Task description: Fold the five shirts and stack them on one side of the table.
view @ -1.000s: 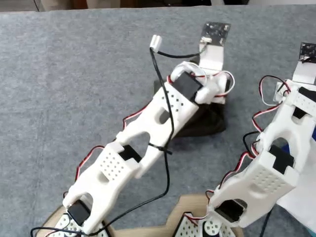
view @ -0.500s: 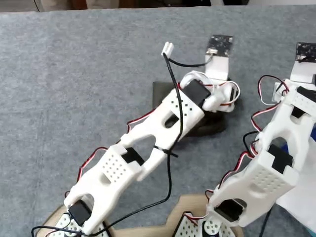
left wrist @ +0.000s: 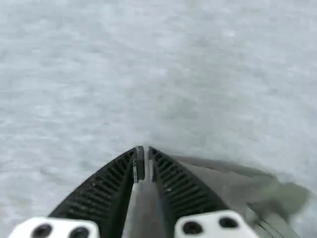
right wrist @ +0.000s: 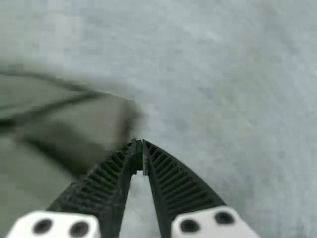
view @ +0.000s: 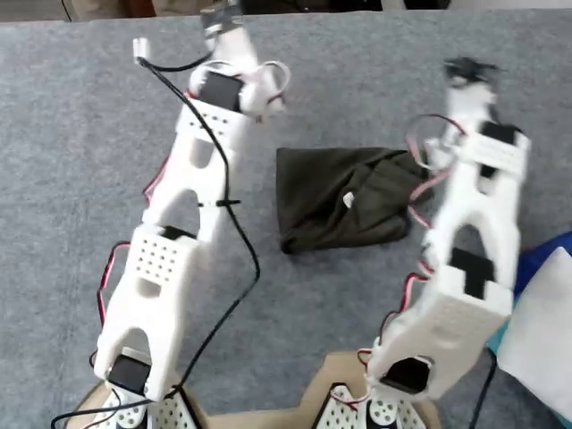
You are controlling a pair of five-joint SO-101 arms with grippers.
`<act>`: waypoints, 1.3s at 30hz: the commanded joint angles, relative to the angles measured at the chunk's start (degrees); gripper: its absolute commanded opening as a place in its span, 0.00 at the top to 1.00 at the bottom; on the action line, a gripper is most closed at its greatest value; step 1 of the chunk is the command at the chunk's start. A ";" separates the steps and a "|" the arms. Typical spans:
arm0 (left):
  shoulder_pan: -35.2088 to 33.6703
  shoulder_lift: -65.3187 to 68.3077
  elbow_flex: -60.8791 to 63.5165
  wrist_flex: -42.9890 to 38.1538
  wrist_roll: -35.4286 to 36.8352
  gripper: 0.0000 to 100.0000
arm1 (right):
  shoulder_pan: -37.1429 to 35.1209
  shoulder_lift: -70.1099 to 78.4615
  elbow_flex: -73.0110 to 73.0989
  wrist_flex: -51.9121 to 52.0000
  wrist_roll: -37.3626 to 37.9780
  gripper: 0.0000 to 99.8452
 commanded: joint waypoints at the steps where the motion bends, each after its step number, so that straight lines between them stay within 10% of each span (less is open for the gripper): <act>1: -5.01 2.07 0.26 0.26 1.85 0.98 | -8.48 -3.47 -9.71 7.03 3.08 0.99; 7: -15.47 6.81 0.18 -1.85 2.64 0.98 | -16.66 6.90 -22.46 16.09 2.64 0.99; 18: -10.55 9.54 0.18 -3.43 0.18 0.98 | -17.71 20.09 -31.34 29.45 0.79 0.99; 39: -10.37 9.89 0.35 -5.45 -1.76 0.98 | -4.26 20.00 -20.79 33.41 6.42 0.99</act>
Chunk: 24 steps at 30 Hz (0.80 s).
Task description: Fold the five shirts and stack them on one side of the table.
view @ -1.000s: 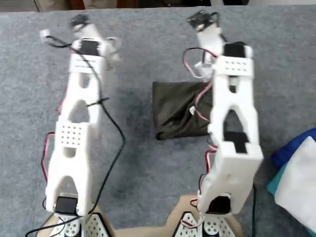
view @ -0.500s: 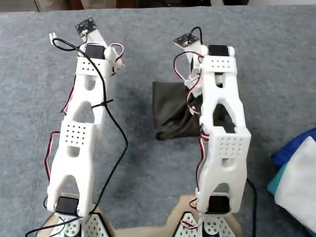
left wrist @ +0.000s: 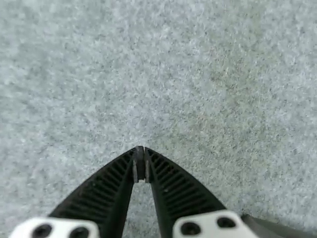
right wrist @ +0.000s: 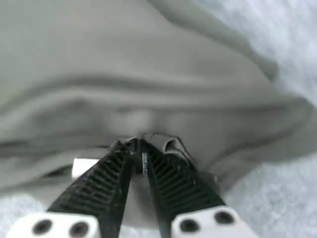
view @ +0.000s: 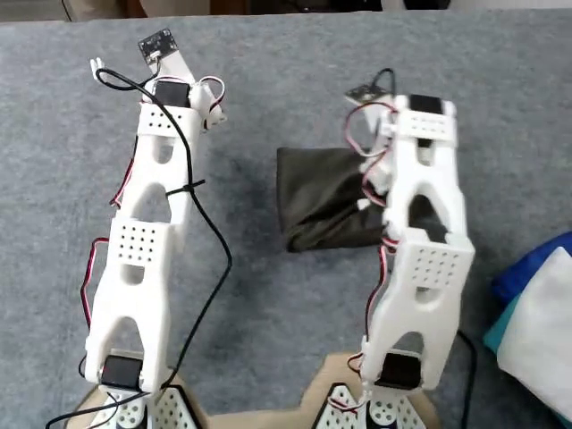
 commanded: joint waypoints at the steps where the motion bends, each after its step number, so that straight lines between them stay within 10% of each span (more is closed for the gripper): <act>1: 0.62 -0.92 -0.09 -0.97 -0.53 0.98 | 3.91 -0.48 0.13 3.87 1.76 0.99; 24: 0.62 -0.84 0.18 -0.97 -0.62 0.98 | 15.34 -43.56 45.76 -6.07 7.65 0.99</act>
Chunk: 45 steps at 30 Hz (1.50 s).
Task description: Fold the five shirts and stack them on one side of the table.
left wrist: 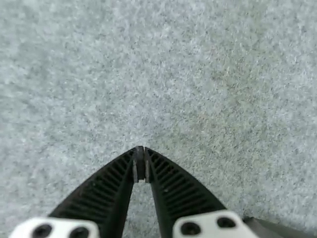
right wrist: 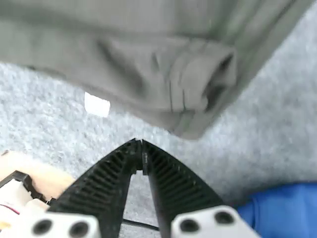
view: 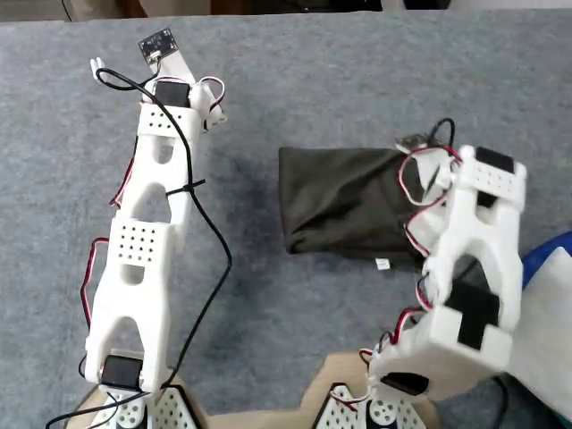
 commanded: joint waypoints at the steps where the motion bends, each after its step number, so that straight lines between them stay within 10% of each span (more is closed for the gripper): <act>1: 0.62 -0.84 0.00 -0.97 -0.62 0.98 | 0.31 -6.02 -1.54 -0.79 0.53 0.99; 12: 0.70 -0.84 0.00 -0.70 -0.62 0.98 | -13.76 14.46 -24.75 -0.09 -3.78 0.99; 45: 6.86 -2.77 -6.86 4.31 -5.27 0.98 | -3.12 3.47 -13.23 -0.26 -1.58 0.99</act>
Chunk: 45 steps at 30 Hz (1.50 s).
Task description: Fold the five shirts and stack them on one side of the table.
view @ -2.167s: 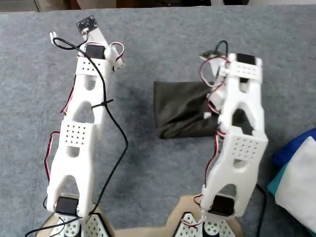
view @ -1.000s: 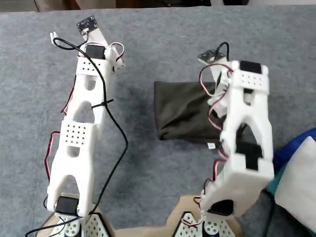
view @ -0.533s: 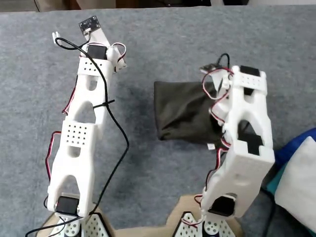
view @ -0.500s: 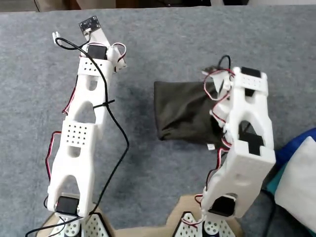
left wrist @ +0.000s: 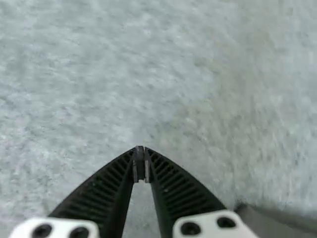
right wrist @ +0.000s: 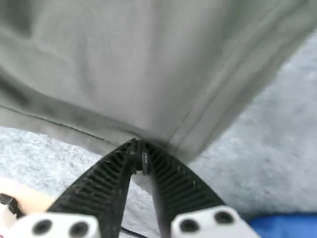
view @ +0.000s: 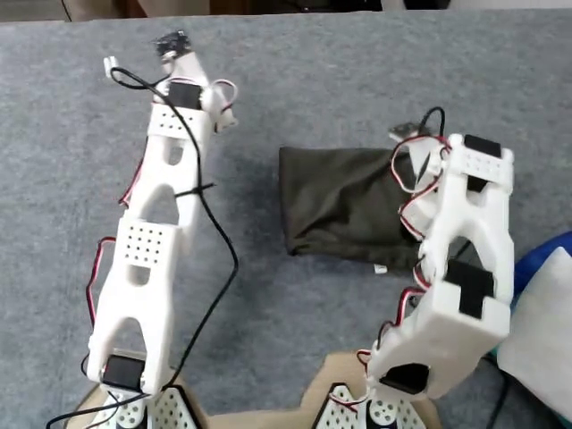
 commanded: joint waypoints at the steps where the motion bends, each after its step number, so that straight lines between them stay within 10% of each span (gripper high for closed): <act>1: 4.66 -3.03 -8.97 4.84 -3.34 0.98 | 1.54 -7.43 -4.09 2.99 -0.44 0.99; 13: 22.24 -3.38 -16.70 18.90 -0.26 0.98 | 6.20 -10.77 9.63 -9.76 -0.53 0.99; 26: 19.60 10.77 -13.36 8.44 -4.92 0.98 | 5.76 -10.51 21.76 -21.98 -1.76 0.99; 45: 14.07 8.31 -20.48 16.70 -10.73 0.98 | 6.55 -5.41 12.79 -17.23 -0.97 0.99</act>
